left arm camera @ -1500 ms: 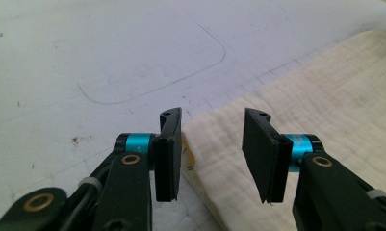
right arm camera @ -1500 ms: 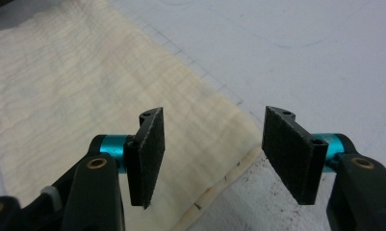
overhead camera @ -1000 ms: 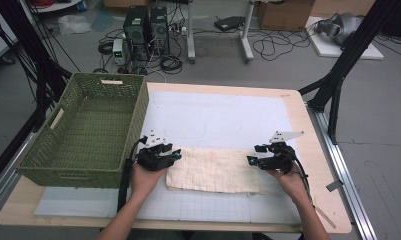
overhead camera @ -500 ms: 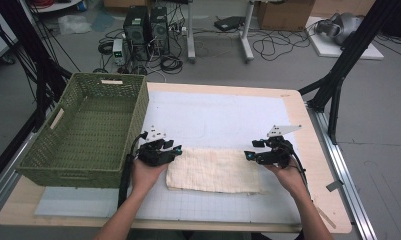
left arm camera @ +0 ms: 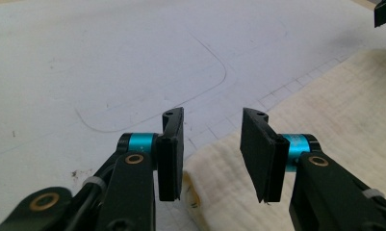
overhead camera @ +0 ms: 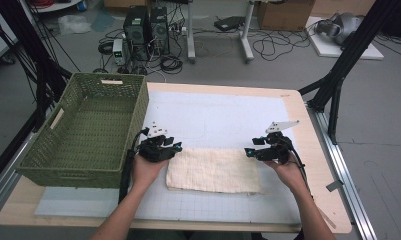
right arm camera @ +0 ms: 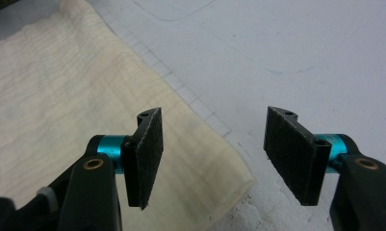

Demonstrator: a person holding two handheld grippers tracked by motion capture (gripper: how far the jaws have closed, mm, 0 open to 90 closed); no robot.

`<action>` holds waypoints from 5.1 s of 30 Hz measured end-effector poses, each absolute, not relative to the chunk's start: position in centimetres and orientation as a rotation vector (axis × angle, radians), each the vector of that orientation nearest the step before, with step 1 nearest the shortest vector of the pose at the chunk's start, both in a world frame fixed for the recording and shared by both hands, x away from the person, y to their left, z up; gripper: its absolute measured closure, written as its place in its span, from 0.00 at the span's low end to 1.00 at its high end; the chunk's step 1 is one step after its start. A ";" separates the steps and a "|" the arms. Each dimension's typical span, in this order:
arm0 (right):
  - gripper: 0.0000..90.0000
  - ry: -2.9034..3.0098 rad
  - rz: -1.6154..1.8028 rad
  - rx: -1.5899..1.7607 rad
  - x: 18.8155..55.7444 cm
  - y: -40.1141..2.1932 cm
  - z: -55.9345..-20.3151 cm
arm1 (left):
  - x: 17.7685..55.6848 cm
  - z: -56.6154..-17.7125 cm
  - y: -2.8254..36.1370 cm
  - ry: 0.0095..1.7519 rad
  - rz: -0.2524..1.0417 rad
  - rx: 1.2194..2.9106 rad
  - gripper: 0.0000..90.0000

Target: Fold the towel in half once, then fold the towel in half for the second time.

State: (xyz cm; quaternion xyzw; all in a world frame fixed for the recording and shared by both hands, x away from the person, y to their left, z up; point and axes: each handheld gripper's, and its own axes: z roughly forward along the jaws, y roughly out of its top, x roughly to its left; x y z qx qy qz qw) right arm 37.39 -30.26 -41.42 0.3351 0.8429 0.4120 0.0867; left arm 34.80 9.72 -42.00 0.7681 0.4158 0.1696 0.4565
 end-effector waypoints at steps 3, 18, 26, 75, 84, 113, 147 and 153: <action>0.43 2.513 1.231 1.026 37.5 -30.5 -41.6 | 34.8 -42.1 9.7 1.033 0.426 1.910 0.67; 0.48 2.515 1.201 1.065 37.8 -31.1 -42.9 | 35.7 -43.6 9.7 1.081 0.391 1.973 0.66; 0.54 2.545 1.176 1.069 37.7 -31.0 -43.8 | 36.2 -44.6 9.6 1.097 0.330 1.998 0.74; 0.90 2.591 1.376 0.871 30.0 -32.3 -42.1 | 27.4 -43.2 10.6 0.853 0.497 1.954 0.91; 0.88 2.653 1.353 0.848 28.4 -32.4 -43.0 | 26.3 -44.0 11.3 0.835 0.405 1.975 0.84; 0.89 2.754 1.285 0.767 28.2 -30.7 -43.5 | 25.8 -41.7 11.9 0.808 0.424 1.954 0.67; 0.91 2.801 1.224 0.668 27.7 -29.5 -43.9 | 26.5 -44.5 10.0 0.776 0.283 2.100 0.90; 0.87 2.773 1.258 0.654 27.8 -29.4 -43.2 | 26.6 -43.4 10.2 0.766 0.310 2.064 0.87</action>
